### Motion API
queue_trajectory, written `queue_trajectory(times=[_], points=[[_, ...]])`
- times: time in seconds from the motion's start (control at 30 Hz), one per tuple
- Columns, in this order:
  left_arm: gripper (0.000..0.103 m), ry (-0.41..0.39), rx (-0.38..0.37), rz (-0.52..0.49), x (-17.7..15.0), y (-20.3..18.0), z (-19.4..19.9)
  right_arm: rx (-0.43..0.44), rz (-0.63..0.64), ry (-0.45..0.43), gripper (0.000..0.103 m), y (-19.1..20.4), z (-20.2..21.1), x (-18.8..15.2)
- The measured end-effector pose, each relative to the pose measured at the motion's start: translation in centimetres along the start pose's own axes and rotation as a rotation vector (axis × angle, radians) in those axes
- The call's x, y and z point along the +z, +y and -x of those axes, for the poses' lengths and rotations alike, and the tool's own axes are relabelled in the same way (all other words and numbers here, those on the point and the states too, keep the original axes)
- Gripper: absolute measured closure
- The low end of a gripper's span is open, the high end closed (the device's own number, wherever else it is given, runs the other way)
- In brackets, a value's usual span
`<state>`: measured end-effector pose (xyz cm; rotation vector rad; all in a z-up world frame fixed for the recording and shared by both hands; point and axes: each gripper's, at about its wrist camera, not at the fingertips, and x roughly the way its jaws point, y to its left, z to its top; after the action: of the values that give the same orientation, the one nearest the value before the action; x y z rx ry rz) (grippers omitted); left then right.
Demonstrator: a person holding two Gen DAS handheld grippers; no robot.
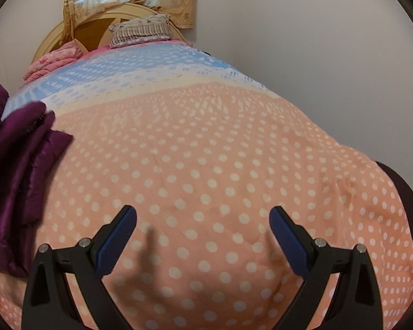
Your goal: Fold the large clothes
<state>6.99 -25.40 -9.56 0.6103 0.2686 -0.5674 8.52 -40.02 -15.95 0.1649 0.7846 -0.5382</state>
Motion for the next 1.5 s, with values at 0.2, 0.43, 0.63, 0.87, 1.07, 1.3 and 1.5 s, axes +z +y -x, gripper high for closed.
queue_trajectory(times=[0.2, 0.43, 0.63, 0.87, 1.07, 1.3, 1.5], points=[[0.004, -0.006, 0.078, 0.048, -0.5, 5.3, 1.2, 0.076, 0.021, -0.055, 0.004, 3.4, 1.9, 3.2], [0.004, 0.284, 0.396, 0.382, -7.2, 19.5, -5.9, 0.199, 0.105, -0.121, 0.004, 11.5, 3.9, 7.7], [0.004, 0.425, 0.554, 0.657, -12.9, 27.8, -11.2, 0.289, 0.17, -0.133, 0.004, 19.6, 4.2, 10.8], [0.004, 0.49, 0.458, 0.768, -13.4, 27.1, -18.3, 0.318, 0.204, 0.003, 0.036, 25.7, -0.6, 10.4], [0.004, 0.411, 0.42, 0.625, -8.9, 21.0, -19.1, 0.219, 0.184, 0.07, 0.036, 21.7, -2.8, 6.1], [0.004, 0.302, 0.426, 0.38, -5.2, 13.8, -17.7, 0.188, 0.047, 0.034, 0.036, 15.9, -0.7, 5.9], [0.004, 0.334, 0.377, 0.46, -5.2, 15.3, -17.2, 0.24, 0.004, -0.148, 0.049, 17.7, 3.7, 9.8]])
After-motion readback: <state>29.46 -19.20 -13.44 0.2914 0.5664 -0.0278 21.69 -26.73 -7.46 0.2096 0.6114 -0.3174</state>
